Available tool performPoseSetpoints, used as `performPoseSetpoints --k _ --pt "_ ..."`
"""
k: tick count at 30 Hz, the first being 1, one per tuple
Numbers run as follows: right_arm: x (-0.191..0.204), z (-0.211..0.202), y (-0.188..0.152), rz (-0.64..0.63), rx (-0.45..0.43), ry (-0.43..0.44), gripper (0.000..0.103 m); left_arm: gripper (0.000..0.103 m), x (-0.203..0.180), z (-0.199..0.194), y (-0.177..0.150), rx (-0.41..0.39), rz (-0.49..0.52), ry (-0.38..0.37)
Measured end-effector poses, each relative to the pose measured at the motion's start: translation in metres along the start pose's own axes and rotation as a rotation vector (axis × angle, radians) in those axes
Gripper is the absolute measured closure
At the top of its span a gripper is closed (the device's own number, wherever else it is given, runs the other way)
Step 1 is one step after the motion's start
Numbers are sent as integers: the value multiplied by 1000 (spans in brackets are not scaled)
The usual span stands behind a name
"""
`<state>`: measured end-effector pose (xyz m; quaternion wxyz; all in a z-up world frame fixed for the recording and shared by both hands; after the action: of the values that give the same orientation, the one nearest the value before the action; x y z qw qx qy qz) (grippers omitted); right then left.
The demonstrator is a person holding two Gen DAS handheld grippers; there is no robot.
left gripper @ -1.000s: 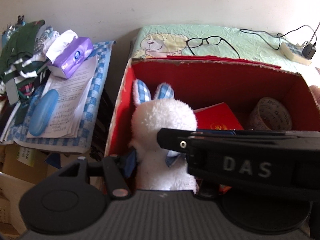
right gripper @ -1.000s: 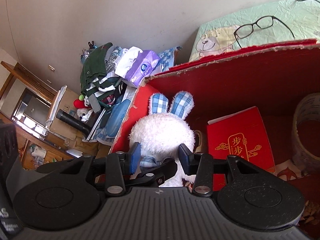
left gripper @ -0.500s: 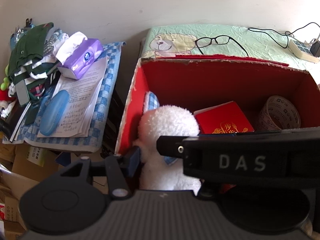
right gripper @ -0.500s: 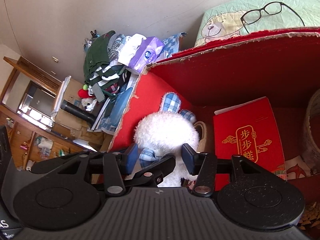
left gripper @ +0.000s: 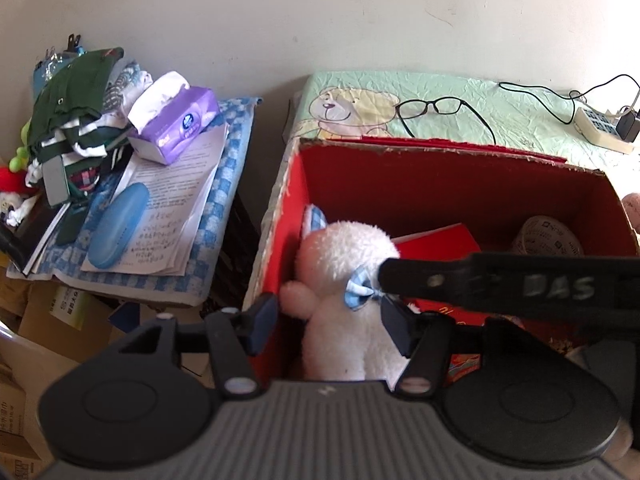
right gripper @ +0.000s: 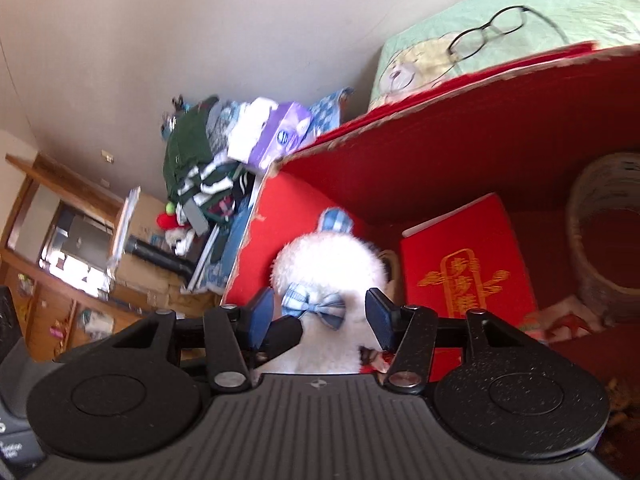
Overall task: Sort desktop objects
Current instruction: 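Lower the white bunny into the red box and open both tools, then move both tools back to the bed toward the pinkish-brown teddy bear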
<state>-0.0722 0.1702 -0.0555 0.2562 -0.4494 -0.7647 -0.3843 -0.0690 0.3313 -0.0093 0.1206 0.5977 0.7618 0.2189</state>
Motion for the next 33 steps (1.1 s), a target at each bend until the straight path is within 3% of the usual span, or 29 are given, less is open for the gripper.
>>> performPoseSetpoints --k 5,9,15,21,33 --pt "-10 -15 -5 36 -23 10 49 39 -3 -1 -1 3 -4 22" --pt "-11 -40 -12 33 -78 32 49 39 -6 -17 2 -37 -7 14" --pt "-18 -88 -21 11 -180 42 49 38 -37 -40 9 -104 11 -58" --pt "-46 -138 -32 44 -247 26 49 38 -90 -50 7 -92 35 -183" --pt "-133 -252 -43 140 -361 -70 49 34 -235 -64 -4 -64 152 -364"
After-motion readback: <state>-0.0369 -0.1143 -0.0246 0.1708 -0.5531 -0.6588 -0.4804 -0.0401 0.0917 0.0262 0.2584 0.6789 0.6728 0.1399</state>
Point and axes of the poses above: each gripper's, at about its wrist camera, not at the fingertips, and z roughly the way its jaws point, x to its left, y to its top, the point moved 4 cm from there along z, roughly the way its jaws point, and after that the axes turned 7 degrees about x, right-handed, at the moved point
